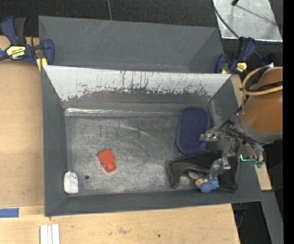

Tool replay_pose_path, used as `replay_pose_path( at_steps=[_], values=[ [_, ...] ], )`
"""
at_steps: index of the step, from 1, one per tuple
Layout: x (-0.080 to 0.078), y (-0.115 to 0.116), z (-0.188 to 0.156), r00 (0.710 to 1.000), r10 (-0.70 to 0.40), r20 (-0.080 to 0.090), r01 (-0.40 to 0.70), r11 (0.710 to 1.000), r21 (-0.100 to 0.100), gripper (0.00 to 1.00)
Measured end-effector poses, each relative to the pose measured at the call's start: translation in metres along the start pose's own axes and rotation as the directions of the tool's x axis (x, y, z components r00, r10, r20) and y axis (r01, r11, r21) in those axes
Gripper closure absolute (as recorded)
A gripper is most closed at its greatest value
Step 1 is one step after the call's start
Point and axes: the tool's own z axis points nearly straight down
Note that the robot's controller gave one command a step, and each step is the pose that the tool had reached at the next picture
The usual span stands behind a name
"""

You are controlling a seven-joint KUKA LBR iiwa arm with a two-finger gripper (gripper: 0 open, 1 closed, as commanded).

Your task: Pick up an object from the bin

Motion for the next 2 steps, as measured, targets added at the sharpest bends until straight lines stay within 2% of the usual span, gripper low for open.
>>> replay_pose_path(
  at_steps=[1,2],
  values=[
    [-0.025,0.078,0.041,0.993,-0.120,0.003,0.120,0.993,0.000,0.00],
    [-0.021,0.016,0.040,1.000,-0.025,-0.002,0.025,1.000,-0.016,0.00]
  ],
)
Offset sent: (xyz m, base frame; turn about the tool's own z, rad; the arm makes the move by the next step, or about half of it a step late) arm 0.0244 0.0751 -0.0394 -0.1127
